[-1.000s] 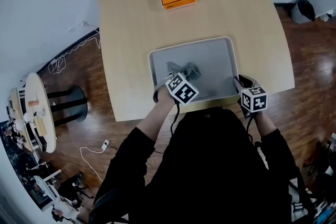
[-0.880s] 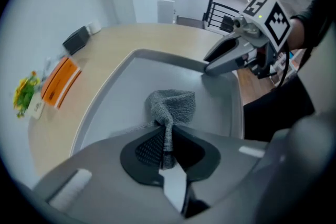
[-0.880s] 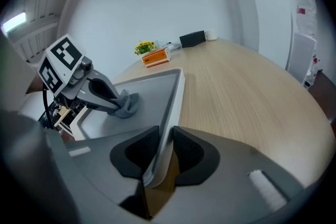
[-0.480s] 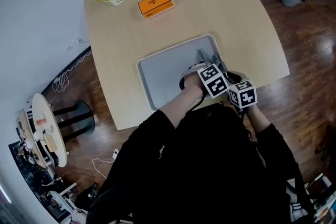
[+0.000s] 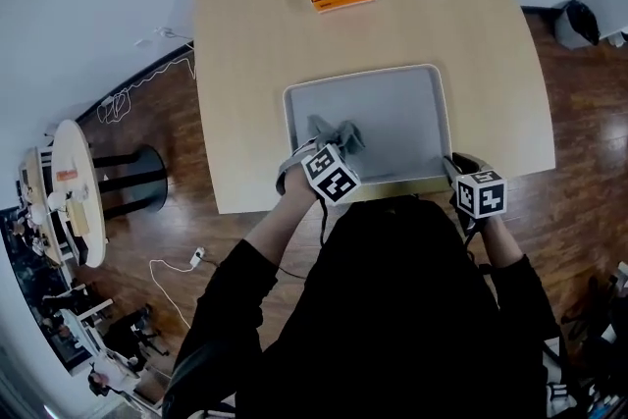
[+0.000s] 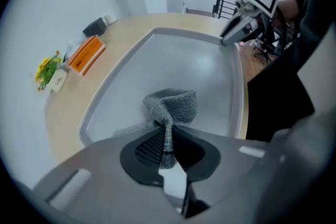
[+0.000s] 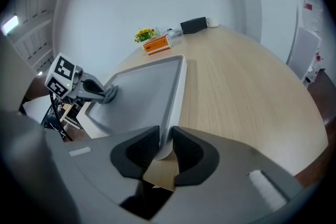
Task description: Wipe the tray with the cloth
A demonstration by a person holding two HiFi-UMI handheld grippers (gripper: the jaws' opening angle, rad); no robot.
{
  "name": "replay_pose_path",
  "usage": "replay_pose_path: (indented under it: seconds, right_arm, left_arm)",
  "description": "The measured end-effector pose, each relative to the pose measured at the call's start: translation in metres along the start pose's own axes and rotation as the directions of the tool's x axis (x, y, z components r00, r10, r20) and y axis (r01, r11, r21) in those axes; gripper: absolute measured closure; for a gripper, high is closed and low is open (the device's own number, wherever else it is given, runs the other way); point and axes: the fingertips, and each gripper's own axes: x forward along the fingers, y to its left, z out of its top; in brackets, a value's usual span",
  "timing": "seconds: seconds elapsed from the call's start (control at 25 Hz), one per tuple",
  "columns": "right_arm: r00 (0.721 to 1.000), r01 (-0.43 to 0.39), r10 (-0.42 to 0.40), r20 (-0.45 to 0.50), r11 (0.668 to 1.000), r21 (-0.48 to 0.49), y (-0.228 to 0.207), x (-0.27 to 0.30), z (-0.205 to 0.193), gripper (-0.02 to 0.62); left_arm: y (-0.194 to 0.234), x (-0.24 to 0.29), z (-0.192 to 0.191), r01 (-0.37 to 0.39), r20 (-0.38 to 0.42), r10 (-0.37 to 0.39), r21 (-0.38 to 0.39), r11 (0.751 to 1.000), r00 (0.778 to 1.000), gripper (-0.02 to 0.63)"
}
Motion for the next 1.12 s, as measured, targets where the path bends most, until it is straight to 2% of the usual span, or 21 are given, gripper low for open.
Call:
replay_pose_path:
  seconds: [0.16,0.24,0.36,0.52,0.68,0.8,0.92,1.04,1.12]
  right_arm:
    - [1.000,-0.014,0.014,-0.011,1.000,0.002,0.003,0.004,0.001,0.511]
    - [1.000,-0.012,0.012,-0.012,1.000,0.001,0.003,0.005,0.002,0.511]
    - [1.000,-0.008,0.008,-0.008,1.000,0.008,0.004,0.007,0.001,0.511]
    - [1.000,-0.007,0.006,0.013,1.000,0.018,0.007,0.007,0.002,0.511]
    - [0.999,-0.014,0.011,0.049,0.999,0.044,0.007,0.007,0.003,0.512]
    - [0.997,-0.018,0.014,0.069,0.998,0.058,0.006,0.007,0.004,0.512]
    - [0.997,-0.023,0.017,0.080,0.998,0.064,0.006,0.008,0.004,0.512]
    - [0.996,-0.029,0.024,0.087,0.998,0.063,0.004,0.008,0.004,0.511]
    - [0.995,-0.045,0.038,0.091,0.997,0.069,0.004,0.005,0.004,0.511]
  left_arm:
    - [0.024,-0.013,-0.092,-0.070,-0.087,0.065,-0.064,0.995,0.994,0.600]
    - [0.025,-0.014,-0.103,-0.078,-0.079,0.071,-0.086,0.993,0.994,0.600]
    - [0.023,-0.012,-0.093,-0.087,-0.092,0.080,-0.071,0.994,0.993,0.600]
    - [0.014,-0.006,-0.047,-0.049,-0.046,0.047,-0.041,0.998,0.998,0.600]
    - [-0.019,0.009,0.040,0.032,0.025,-0.034,0.082,0.996,0.999,0.600]
    - [-0.057,0.022,0.114,0.081,0.059,-0.095,0.213,0.974,0.994,0.600]
    - [-0.098,0.032,0.170,0.114,0.067,-0.146,0.343,0.932,0.987,0.600]
    - [-0.117,0.035,0.194,0.104,0.065,-0.145,0.425,0.899,0.987,0.600]
    - [-0.118,0.033,0.193,0.096,0.079,-0.142,0.421,0.902,0.987,0.600]
